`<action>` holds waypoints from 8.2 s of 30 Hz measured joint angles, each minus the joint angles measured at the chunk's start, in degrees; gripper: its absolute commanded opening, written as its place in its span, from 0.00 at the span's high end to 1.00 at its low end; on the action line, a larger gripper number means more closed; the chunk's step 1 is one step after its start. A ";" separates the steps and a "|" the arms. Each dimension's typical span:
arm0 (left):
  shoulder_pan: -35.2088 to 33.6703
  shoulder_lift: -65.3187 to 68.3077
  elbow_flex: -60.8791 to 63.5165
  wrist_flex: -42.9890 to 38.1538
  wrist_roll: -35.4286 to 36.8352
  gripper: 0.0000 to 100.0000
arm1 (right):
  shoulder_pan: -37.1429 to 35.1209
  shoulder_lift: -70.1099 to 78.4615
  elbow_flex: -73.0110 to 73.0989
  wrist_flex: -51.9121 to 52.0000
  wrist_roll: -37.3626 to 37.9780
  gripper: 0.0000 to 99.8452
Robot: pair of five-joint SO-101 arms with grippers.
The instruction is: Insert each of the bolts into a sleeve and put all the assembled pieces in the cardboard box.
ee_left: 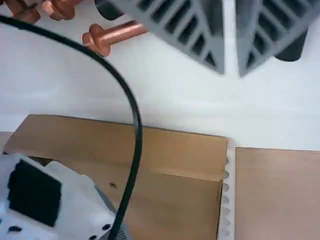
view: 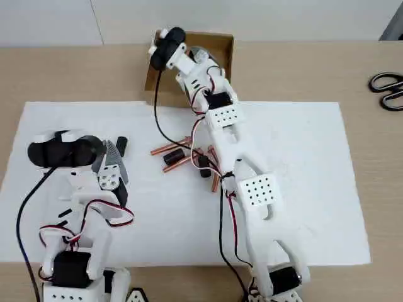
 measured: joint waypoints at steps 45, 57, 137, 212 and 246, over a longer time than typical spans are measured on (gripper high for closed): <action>8.97 0.00 -3.60 13.80 -0.26 0.99 | -2.20 -28.66 -26.02 71.65 -12.31 0.82; 10.02 0.00 -4.22 14.68 0.00 0.99 | -2.73 -51.60 -26.29 72.18 -11.08 0.82; 10.02 0.00 -4.22 14.68 0.00 0.99 | 26.55 -126.15 122.55 22.95 -49.85 0.82; 10.02 0.00 -3.43 14.68 0.00 0.99 | 7.82 -60.84 88.09 24.09 -81.23 1.00; 17.41 0.00 -4.13 18.02 2.99 0.99 | 8.70 -110.59 91.69 40.44 -52.75 0.99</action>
